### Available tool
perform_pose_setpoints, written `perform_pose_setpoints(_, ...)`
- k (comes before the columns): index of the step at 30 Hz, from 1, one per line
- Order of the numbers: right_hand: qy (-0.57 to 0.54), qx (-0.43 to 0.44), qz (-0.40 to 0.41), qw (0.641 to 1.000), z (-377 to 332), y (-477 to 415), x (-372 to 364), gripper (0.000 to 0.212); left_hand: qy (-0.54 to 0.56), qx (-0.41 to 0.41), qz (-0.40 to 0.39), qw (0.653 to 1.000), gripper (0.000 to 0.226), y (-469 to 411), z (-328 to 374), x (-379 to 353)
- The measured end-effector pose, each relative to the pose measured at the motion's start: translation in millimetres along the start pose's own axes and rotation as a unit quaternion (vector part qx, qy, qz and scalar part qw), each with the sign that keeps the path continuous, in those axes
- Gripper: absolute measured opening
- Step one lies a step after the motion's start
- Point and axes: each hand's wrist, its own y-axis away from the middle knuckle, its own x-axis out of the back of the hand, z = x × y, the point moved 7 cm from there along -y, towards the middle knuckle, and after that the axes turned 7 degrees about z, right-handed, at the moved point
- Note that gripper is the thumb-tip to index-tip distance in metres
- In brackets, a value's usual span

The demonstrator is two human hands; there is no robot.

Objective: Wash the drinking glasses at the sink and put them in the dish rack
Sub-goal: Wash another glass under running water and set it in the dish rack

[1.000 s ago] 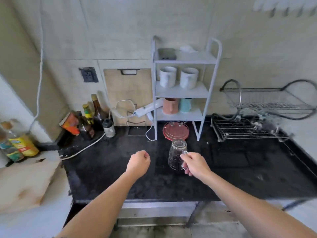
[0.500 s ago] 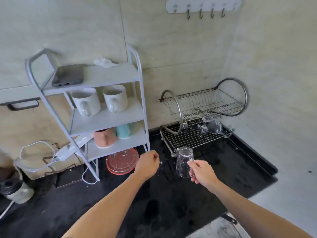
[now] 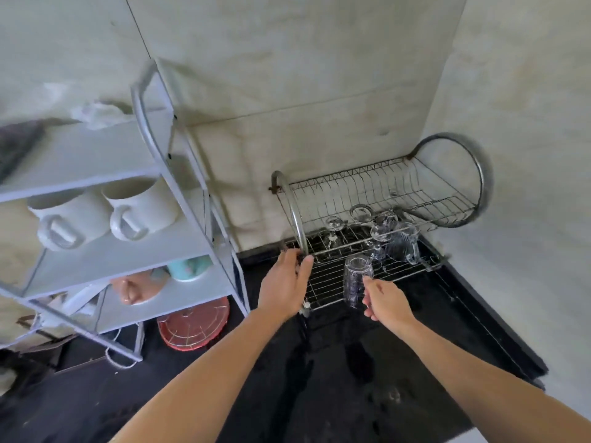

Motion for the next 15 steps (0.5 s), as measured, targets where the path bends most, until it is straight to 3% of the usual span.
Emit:
perform_pose_setpoints(4, -0.031, 0.002, -0.053, 0.998, -3.2, -50.1, -16.4, 0.04, 0.003, 0.031, 0.029, 0.999, 0.025, 2.8, 0.7, -15.3)
perform_pose_setpoints(15, -0.054, -0.03, -0.1, 0.993, 6.3, -91.9, -49.8, 0.038, 0.031, 0.078, 0.051, 0.995, 0.03, 7.0, -3.2, -17.3)
